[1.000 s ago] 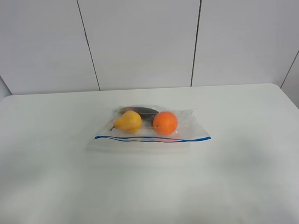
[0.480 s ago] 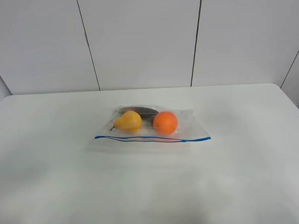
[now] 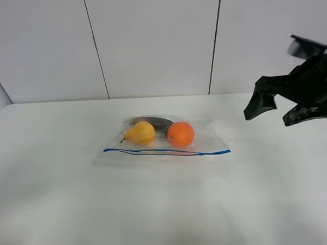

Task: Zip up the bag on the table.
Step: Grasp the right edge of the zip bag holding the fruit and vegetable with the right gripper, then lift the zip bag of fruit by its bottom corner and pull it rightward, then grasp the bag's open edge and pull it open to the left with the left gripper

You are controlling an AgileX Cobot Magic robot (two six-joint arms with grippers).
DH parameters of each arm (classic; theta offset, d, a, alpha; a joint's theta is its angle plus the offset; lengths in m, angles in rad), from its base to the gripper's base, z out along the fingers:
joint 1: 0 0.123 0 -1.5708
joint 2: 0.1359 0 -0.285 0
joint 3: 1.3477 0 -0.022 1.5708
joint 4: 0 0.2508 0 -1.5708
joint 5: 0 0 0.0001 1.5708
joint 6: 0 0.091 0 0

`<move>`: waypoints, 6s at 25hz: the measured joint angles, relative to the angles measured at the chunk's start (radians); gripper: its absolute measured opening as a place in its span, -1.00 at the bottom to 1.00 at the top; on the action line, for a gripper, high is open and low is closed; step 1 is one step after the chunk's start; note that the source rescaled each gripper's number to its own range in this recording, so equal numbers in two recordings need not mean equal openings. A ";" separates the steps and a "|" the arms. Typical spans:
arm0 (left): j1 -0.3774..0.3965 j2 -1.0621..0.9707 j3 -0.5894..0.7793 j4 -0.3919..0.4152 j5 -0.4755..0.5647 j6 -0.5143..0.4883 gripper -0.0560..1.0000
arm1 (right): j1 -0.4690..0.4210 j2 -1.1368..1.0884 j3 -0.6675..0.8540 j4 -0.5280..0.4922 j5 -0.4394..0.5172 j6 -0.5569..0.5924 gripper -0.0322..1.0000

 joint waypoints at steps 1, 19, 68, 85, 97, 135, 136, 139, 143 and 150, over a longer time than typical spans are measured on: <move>0.000 0.000 0.000 0.000 0.000 0.000 1.00 | 0.000 0.044 -0.002 0.026 -0.005 -0.015 1.00; 0.000 0.000 0.000 0.000 0.000 0.000 1.00 | -0.111 0.476 -0.008 0.462 0.040 -0.305 0.93; 0.000 0.000 0.000 0.000 0.000 0.000 1.00 | -0.140 0.585 -0.008 0.614 0.132 -0.389 -0.36; 0.000 0.000 0.000 0.000 0.000 0.000 1.00 | -0.140 0.585 -0.013 0.620 0.146 -0.401 -0.93; 0.000 0.000 0.000 0.000 0.000 0.000 1.00 | -0.083 0.585 -0.179 0.714 0.203 -0.414 -0.93; -0.004 0.928 -0.544 -0.004 -0.230 0.388 1.00 | -0.042 0.584 -0.191 0.722 0.201 -0.414 -0.93; -0.010 0.974 -0.554 -0.006 -0.251 0.477 1.00 | -0.042 0.584 -0.191 0.722 0.201 -0.414 -0.93; -0.037 1.079 -0.561 -0.056 -0.351 0.761 1.00 | -0.042 0.584 -0.191 0.722 0.201 -0.414 -0.93; -0.106 1.186 -0.561 -0.228 -0.449 1.051 1.00 | -0.042 0.584 -0.191 0.722 0.201 -0.414 -0.93; -0.354 1.337 -0.561 -0.354 -0.556 1.118 1.00 | -0.042 0.584 -0.191 0.722 0.201 -0.414 -0.93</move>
